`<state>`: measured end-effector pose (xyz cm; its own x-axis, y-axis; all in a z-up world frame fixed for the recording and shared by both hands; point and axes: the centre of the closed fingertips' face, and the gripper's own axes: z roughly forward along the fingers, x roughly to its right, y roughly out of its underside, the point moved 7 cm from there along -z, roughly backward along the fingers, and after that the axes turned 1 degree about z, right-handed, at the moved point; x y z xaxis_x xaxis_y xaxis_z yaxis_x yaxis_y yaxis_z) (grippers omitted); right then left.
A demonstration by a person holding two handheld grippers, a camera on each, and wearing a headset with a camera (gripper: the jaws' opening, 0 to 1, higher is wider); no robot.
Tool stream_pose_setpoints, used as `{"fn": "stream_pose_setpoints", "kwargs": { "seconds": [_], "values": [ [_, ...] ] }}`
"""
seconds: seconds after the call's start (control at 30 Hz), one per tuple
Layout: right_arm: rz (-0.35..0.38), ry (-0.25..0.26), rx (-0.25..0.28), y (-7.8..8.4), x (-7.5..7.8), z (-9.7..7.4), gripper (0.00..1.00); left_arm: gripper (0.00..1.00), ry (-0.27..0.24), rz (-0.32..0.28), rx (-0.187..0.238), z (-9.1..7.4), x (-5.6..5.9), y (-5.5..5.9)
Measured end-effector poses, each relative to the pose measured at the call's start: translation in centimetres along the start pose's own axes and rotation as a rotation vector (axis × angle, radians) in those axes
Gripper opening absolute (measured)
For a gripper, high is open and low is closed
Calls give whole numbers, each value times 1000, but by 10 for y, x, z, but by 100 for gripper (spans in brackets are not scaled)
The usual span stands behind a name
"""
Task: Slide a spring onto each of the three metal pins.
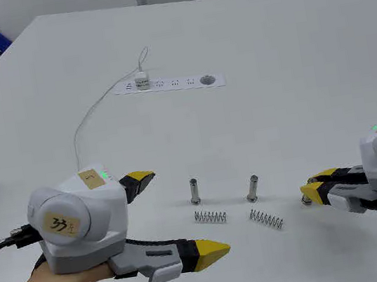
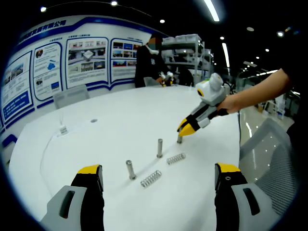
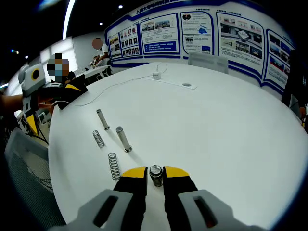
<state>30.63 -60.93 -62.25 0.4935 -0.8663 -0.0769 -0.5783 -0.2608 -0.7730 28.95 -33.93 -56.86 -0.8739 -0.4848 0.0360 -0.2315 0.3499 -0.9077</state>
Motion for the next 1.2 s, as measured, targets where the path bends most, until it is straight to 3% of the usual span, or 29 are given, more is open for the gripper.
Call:
{"fn": "stream_pose_setpoints", "kwargs": {
  "seconds": [0.37, 0.57, 1.0, 1.2],
  "values": [
    [-22, 42, 6, -1, 2, -9, 16, 98, 2, -1, -3, 0, 2, 2],
    [-18, 35, 5, 0, 2, -13, 17, 98, -5, -4, -1, -2, 2, 3],
    [-3, 23, -1, 13, -14, -24, 18, 98, -9, -5, -9, -8, 6, 9],
    [-13, -11, -27, 24, -29, -22, 19, 98, -11, -5, -14, -8, 6, 11]
  ]
}}
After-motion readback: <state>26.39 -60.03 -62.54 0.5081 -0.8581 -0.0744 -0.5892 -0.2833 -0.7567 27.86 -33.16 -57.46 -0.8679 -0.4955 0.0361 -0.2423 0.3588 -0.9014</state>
